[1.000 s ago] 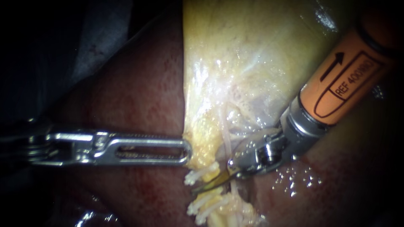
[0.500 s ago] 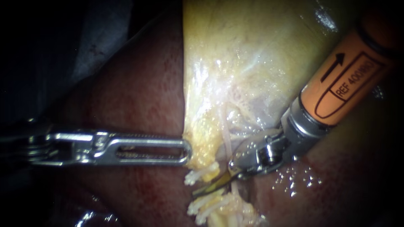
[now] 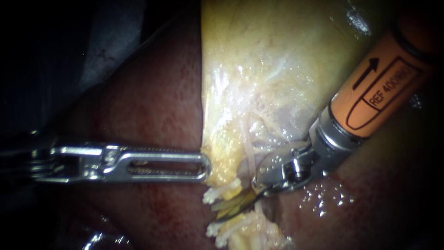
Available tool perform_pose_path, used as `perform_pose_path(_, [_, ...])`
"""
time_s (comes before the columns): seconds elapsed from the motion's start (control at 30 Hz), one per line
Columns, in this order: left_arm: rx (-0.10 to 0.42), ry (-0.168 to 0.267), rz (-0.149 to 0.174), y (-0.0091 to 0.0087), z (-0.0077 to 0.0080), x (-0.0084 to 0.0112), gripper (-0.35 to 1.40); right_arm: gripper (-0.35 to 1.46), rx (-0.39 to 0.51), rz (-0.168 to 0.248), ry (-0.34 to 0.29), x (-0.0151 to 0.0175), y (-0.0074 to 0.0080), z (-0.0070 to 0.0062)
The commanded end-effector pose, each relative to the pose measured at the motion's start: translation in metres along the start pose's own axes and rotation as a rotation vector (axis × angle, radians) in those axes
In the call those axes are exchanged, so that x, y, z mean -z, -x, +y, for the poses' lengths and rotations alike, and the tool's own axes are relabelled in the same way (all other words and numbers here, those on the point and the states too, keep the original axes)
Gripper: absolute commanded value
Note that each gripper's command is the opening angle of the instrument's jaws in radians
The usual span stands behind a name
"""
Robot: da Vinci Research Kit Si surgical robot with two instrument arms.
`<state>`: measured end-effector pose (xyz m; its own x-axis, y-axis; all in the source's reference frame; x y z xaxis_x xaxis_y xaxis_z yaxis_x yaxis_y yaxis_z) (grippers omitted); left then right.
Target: Go back from the cut left tube
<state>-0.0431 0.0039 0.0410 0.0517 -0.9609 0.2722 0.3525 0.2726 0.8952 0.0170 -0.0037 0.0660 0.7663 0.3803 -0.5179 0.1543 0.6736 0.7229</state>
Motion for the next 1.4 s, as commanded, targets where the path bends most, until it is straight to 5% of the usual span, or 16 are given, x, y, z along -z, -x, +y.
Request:
perform_pose_path(0.03, [0.0,0.0,0.0,0.0,0.0,0.0,-0.35,0.51,-0.001,0.0,0.001,0.0,0.0,0.0])
perform_pose_path(0.6, [0.001,0.0,0.0,0.0001,0.0,0.0001,-0.35,0.49,0.001,0.009,0.005,0.0018,-0.0004,-0.0007])
perform_pose_path(1.4, [0.001,-0.001,0.0,0.0001,0.0001,0.0001,-0.35,0.49,-0.001,0.084,0.108,0.0136,0.0012,-0.003])
